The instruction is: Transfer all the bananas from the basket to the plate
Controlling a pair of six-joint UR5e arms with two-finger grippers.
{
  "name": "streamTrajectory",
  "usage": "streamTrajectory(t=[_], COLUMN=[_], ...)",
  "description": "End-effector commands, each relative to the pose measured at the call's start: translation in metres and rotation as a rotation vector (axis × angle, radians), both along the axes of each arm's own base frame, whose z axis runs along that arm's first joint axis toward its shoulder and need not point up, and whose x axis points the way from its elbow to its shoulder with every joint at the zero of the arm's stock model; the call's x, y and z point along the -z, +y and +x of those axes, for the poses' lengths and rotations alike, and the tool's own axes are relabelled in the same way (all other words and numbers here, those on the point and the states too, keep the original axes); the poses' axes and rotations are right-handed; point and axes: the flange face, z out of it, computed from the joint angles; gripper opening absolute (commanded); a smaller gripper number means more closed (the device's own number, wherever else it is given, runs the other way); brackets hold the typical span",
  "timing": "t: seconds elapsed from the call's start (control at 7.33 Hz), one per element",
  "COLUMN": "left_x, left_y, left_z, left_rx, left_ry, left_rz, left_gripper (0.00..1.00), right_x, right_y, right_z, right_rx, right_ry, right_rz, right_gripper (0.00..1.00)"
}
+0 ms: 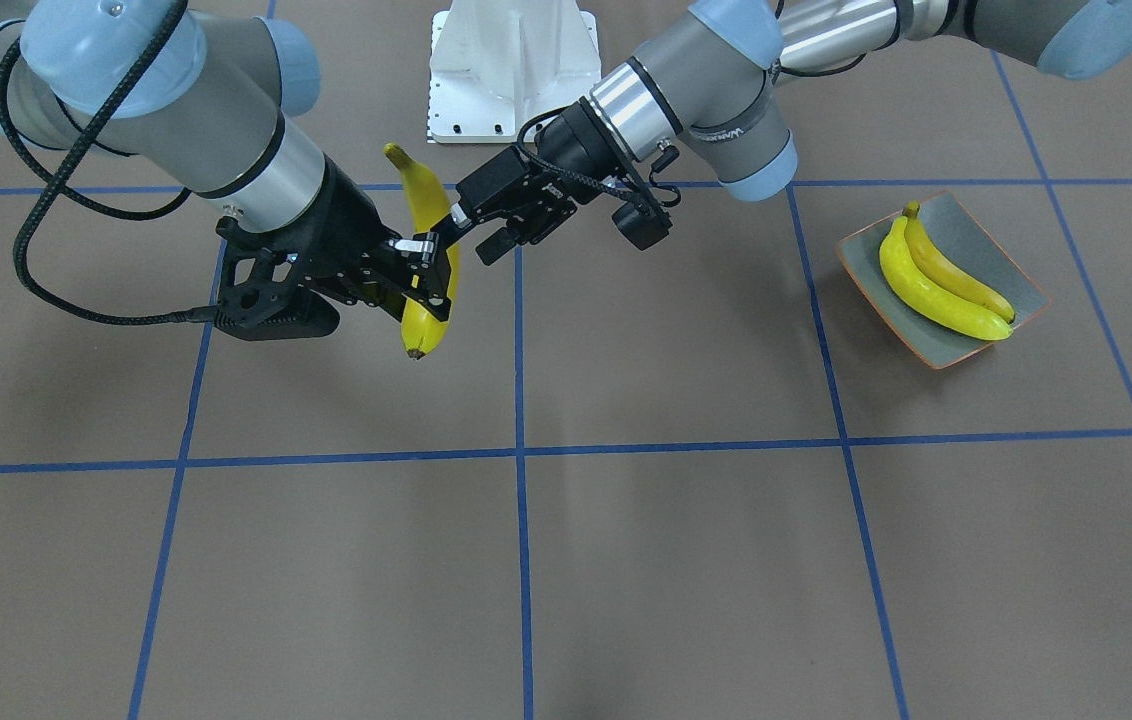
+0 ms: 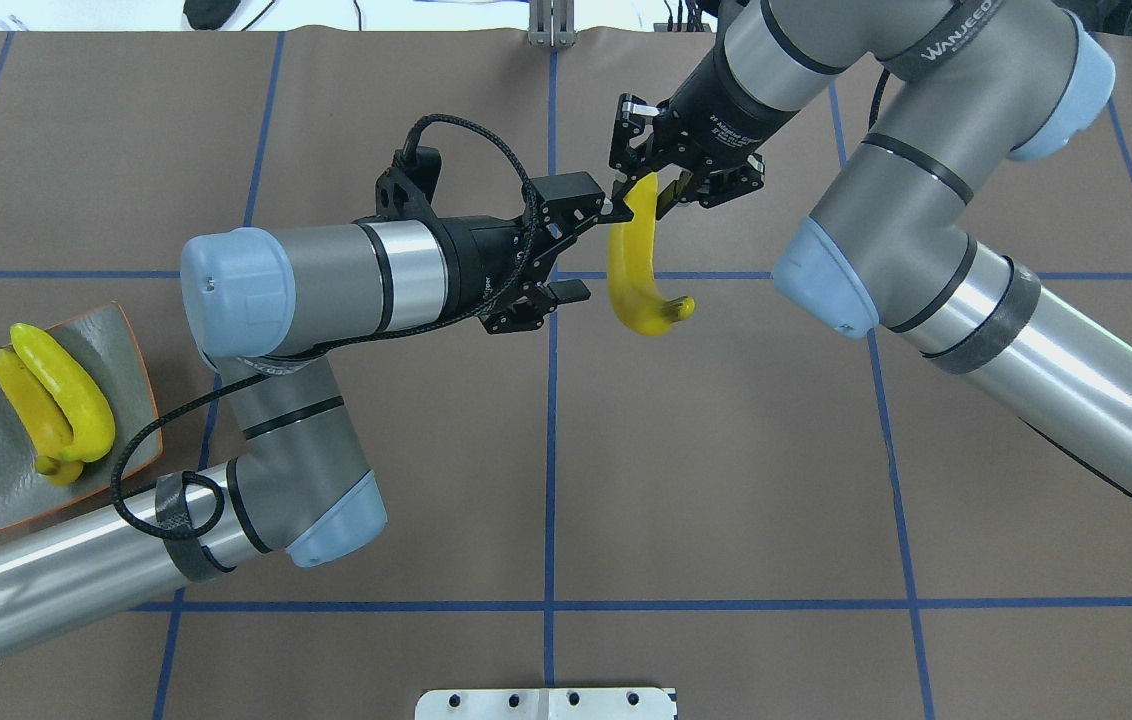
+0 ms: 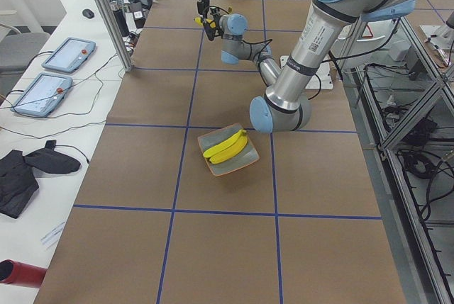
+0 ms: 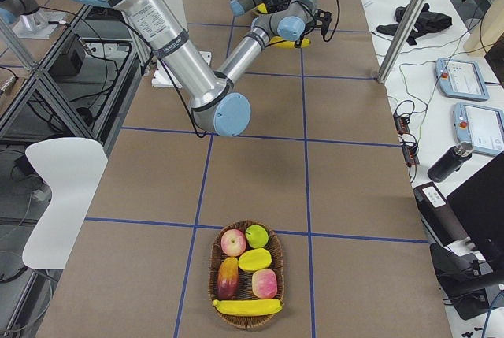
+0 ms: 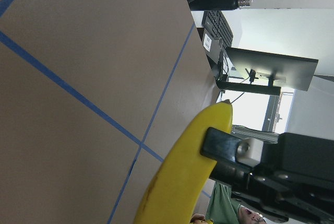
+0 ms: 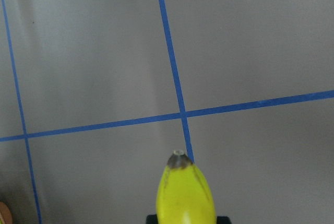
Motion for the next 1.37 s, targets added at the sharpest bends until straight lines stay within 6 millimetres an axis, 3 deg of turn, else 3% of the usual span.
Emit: streamTrajectory(t=[0.0,0.96,1.23], left_x=[0.000,0.009,0.013], left_y=[0.006,0.018,0.018], left_z=[0.008,0.023,0.025], left_rx=[-0.014,-0.040,-0.042], left_ry=[-0.004,0.001,0.004], left_rz=[0.000,0.004,0.004], left_gripper=[1.00,1.00,0.89], right_x=[0.000,0.001,0.001], right_y=[0.001,0.001,0.002], right_z=[0.000,0.000,-0.001], right_rx=[-0.003,-0.002,0.000], right_ry=[0.000,-0.002,-0.002], right_rz=[0.000,-0.001,-0.001], right_gripper=[0.00,0.00,0.00])
